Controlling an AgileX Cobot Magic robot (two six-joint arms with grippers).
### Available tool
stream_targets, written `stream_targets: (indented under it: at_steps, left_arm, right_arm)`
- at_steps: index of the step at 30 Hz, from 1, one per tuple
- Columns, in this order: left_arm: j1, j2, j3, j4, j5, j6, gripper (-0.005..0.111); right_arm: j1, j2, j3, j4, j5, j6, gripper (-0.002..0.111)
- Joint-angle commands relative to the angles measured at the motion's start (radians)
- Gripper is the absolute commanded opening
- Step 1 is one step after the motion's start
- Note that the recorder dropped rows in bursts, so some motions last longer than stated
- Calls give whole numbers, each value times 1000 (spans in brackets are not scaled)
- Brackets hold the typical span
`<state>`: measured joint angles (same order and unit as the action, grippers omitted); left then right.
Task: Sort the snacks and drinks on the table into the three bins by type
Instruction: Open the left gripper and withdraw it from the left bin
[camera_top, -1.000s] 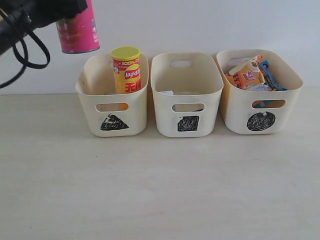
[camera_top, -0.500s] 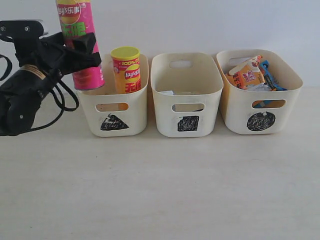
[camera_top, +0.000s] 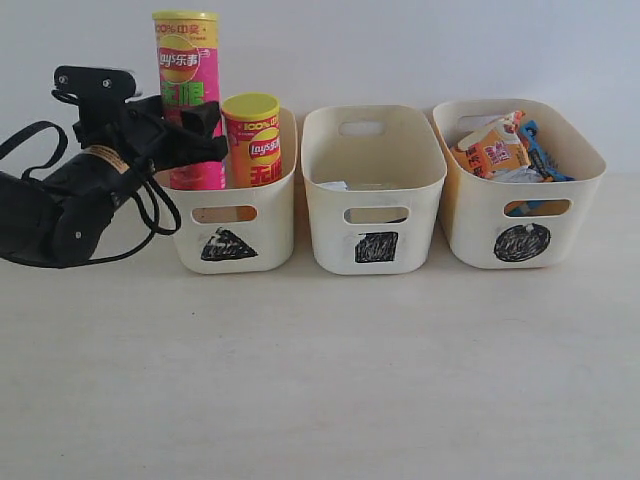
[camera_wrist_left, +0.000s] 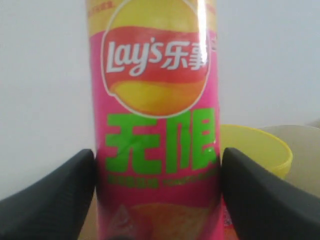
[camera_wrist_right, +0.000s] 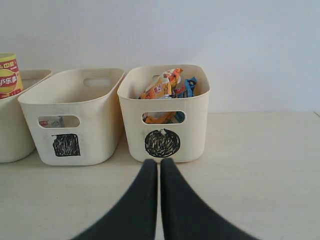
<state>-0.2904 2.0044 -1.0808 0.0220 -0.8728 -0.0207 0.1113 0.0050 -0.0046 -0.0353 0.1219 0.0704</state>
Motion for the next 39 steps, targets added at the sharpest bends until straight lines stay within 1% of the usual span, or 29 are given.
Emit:
stream_targets:
  at_steps: [1, 4, 9, 12, 14, 17, 19, 20, 22, 24, 31, 35, 39]
  left_arm:
    - [2, 2, -7, 4, -14, -5, 67]
    - [2, 2, -7, 4, -16, -5, 70]
    - [2, -16, -7, 4, -9, -5, 70]
    - [2, -53, -7, 4, 38, -16, 66]
    - [2, -79, -7, 4, 92, -30, 54]
    - [2, -129, -7, 4, 201, -33, 29]
    - [2, -161, -7, 4, 263, -33, 9]
    - [2, -174, -7, 4, 286, -33, 4]
    - [2, -206, 1, 4, 327, -33, 4]
    - [2, -238, 32, 4, 328, -39, 4]
    - [2, -383, 180, 4, 272, -58, 4]
    - [2, -476, 268, 4, 238, -104, 4]
    - [2, -581, 350, 2, 236, -148, 4]
  right_arm:
    - [3, -5, 5, 0, -5, 2, 0]
    - [3, -5, 5, 0, -5, 2, 0]
    - [3, -5, 5, 0, -5, 2, 0]
    - [3, -5, 5, 0, -5, 2, 0]
    - [3, -5, 5, 0, -5, 2, 0]
    - [3, -5, 5, 0, -5, 2, 0]
    - [3, -5, 5, 0, -5, 2, 0]
    - [3, -5, 5, 0, -5, 2, 0]
    - [3, -5, 5, 0, -5, 2, 0]
    - [3, -5, 5, 0, -5, 2, 0]
    - [3, -5, 5, 0, -3, -7, 0]
    - [3, -5, 5, 0, 17, -21, 0]
    - [3, -5, 5, 0, 26, -21, 0]
